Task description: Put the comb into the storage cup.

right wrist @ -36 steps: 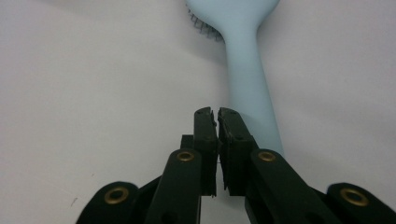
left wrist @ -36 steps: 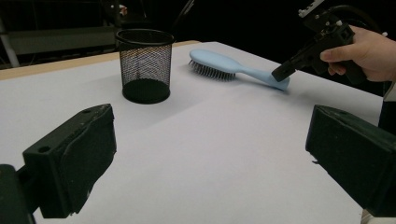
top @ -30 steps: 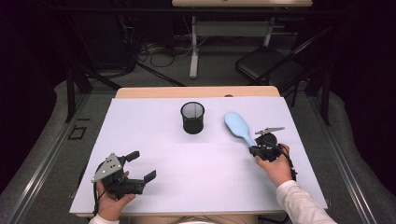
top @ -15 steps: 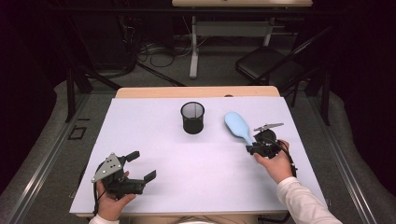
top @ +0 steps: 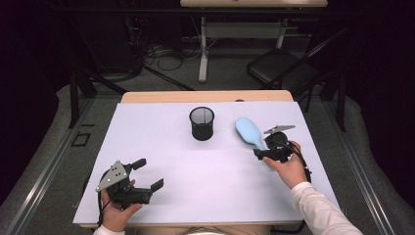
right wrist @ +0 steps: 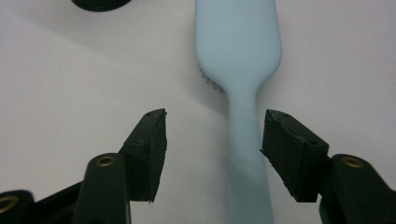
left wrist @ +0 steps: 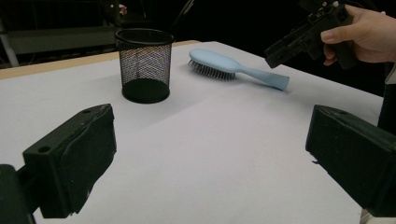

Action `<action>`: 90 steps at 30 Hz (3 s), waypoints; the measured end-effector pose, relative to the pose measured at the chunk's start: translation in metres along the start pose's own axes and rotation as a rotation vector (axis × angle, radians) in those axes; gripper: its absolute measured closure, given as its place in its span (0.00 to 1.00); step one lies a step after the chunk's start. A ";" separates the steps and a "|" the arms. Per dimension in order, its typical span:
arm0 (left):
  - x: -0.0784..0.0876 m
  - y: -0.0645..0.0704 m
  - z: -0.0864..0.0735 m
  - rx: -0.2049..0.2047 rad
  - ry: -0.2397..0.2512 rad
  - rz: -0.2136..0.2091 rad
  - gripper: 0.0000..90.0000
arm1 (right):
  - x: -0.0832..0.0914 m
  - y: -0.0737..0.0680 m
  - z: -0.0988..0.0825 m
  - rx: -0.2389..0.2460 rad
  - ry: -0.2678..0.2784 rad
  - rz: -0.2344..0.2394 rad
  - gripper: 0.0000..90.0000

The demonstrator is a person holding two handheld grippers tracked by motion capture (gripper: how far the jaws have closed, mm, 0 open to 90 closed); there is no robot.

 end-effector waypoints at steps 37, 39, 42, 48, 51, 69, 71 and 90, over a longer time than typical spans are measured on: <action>0.000 0.001 0.000 0.002 -0.002 -0.005 0.03 | -0.004 0.006 0.009 -0.057 -0.086 0.021 0.00; 0.000 0.001 0.000 0.002 -0.002 -0.004 0.03 | -0.004 0.005 0.009 -0.048 -0.097 0.021 0.00; 0.000 0.001 0.000 0.002 -0.002 -0.004 0.03 | -0.005 0.004 0.008 -0.034 -0.107 0.025 0.00; 0.000 0.001 0.000 0.001 -0.002 -0.004 0.03 | -0.007 0.009 0.011 -0.028 -0.121 0.007 0.00; 0.000 0.001 0.000 0.003 0.000 -0.003 0.03 | -0.008 0.012 0.011 -0.022 -0.143 -0.003 0.00; 0.000 0.000 0.000 0.001 0.000 -0.002 0.03 | -0.027 0.011 0.013 0.025 -0.231 0.002 0.00; 0.000 0.000 0.000 0.002 0.000 -0.003 0.03 | -0.030 0.012 0.013 0.018 -0.240 -0.001 0.00; -0.001 0.001 0.000 0.001 -0.003 -0.009 0.03 | -0.051 0.021 0.007 0.000 -0.308 0.016 0.15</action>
Point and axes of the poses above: each handheld gripper's, and its own axes: x roughly backward along the jaws, z roughly out of its top, y roughly to its right, the point moved 10 cm from there along -x, roughly forward along the jaws, and after that the axes turned 1 degree about z, right-handed, at the moved point
